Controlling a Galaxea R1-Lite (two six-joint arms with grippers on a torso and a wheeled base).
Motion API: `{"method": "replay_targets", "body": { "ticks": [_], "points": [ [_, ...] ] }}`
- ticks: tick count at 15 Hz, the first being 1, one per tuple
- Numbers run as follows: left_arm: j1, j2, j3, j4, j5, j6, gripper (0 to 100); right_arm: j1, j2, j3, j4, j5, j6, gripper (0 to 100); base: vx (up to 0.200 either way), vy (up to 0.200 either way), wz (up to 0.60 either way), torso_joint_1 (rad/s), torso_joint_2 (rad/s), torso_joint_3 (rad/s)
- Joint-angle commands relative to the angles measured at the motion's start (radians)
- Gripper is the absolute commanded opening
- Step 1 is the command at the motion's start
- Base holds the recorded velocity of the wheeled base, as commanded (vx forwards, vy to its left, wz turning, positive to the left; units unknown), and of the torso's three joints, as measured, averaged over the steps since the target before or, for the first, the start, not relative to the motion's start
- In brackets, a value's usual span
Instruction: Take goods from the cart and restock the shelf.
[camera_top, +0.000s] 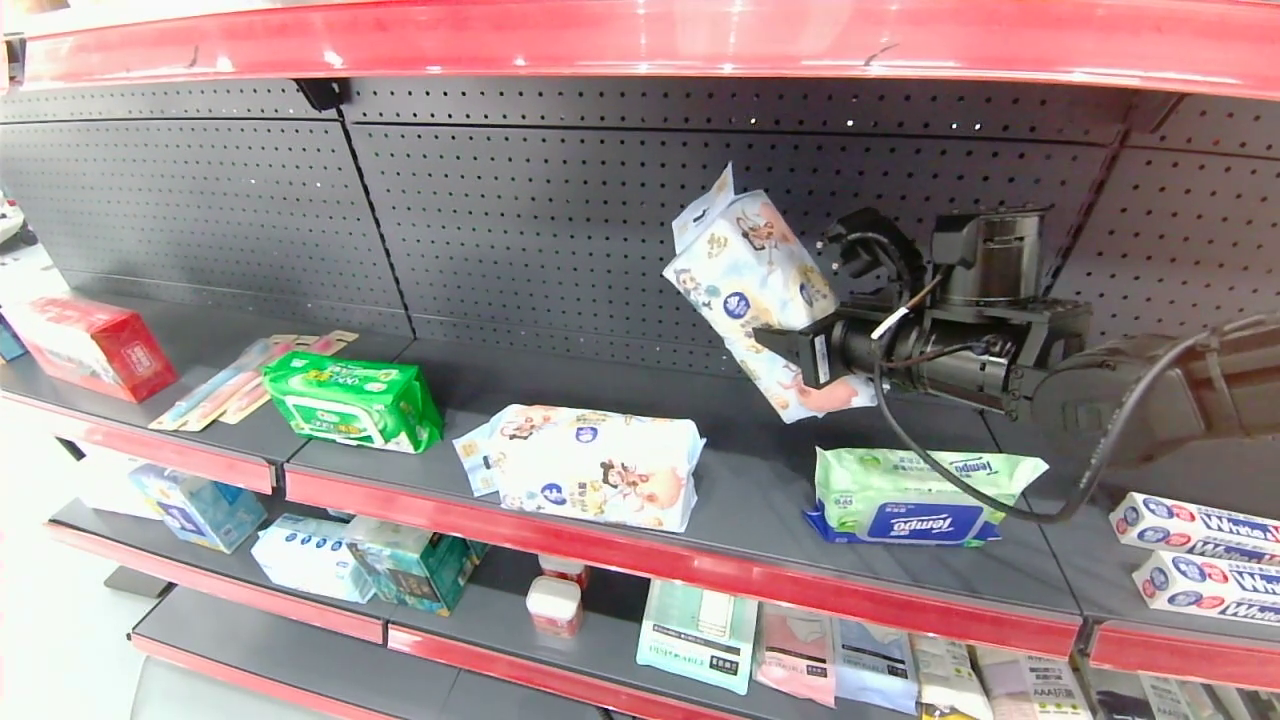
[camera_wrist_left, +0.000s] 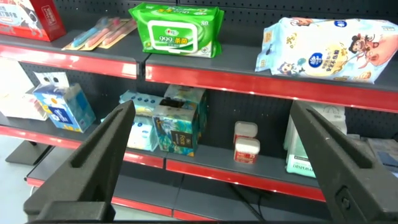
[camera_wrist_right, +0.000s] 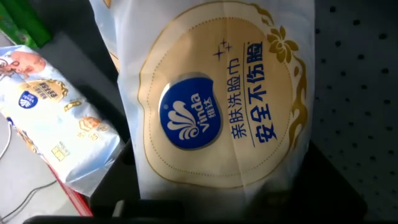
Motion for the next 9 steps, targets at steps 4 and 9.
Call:
{"method": "replay_targets", "body": {
  "ticks": [4, 9],
  "points": [
    [0.0, 0.001, 0.0, 0.0, 0.0, 0.0, 100, -0.005, 0.061, -0.021, 0.0, 0.082, -0.056, 0, 0.0, 0.0, 0.0, 0.0, 0.0, 0.0],
    [0.0, 0.001, 0.0, 0.0, 0.0, 0.0, 100, -0.059, 0.115, -0.064, 0.003, 0.192, -0.119, 0, 0.0, 0.0, 0.0, 0.0, 0.0, 0.0]
  ]
}}
